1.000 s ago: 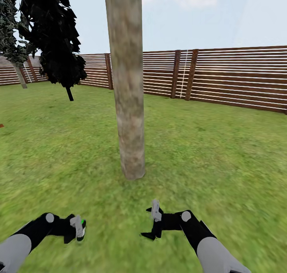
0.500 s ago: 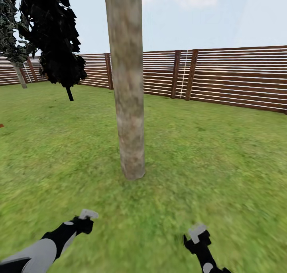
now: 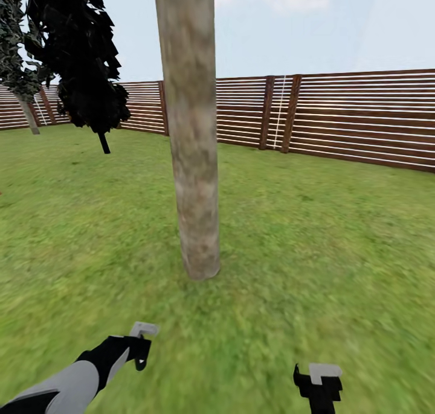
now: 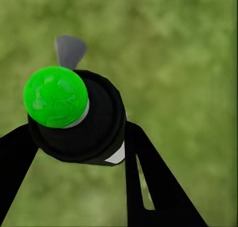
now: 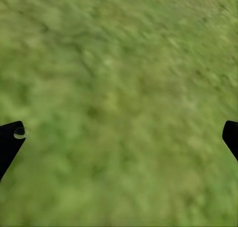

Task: In the garden, pick up the pesticide atomizer on the floor and spray pesticide onto both trees until each tree trunk is fully covered.

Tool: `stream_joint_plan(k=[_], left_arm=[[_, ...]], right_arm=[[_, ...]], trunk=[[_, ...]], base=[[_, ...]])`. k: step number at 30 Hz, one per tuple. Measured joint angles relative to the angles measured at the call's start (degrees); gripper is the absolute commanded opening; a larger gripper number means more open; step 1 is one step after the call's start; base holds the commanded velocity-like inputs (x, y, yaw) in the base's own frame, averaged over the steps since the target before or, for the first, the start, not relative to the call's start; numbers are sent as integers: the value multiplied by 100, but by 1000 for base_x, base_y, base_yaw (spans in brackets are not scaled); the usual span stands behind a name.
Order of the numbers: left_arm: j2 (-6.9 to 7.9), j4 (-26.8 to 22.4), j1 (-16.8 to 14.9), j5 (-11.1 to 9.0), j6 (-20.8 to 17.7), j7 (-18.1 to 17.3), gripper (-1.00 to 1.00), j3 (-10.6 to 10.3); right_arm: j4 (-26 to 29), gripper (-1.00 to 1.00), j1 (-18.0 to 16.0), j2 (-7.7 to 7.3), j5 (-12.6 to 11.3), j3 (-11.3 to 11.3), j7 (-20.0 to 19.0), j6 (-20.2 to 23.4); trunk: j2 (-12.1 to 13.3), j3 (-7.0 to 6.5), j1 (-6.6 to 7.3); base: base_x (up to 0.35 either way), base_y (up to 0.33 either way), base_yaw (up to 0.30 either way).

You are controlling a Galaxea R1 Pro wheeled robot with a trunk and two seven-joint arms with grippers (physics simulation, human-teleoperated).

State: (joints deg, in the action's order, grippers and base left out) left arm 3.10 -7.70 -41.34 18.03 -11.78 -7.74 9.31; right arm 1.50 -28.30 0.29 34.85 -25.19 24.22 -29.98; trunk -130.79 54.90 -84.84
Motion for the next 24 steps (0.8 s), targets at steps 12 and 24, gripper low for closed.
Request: stream_joint_plan(k=[12, 24], left_arm=[[-81, -4, -1, -8, 30, 7, -100, -13], [-130, -43, -5, -295, 46, 59, -100, -13]], right_arm=[[3, 100, 38, -8, 31, 5, 1, -1], [4, 100, 81, -5, 14, 3, 1, -1]], trunk=[[0, 0, -2], [0, -16, -4]], base=[[190, -213, 0], [112, -79, -209]])
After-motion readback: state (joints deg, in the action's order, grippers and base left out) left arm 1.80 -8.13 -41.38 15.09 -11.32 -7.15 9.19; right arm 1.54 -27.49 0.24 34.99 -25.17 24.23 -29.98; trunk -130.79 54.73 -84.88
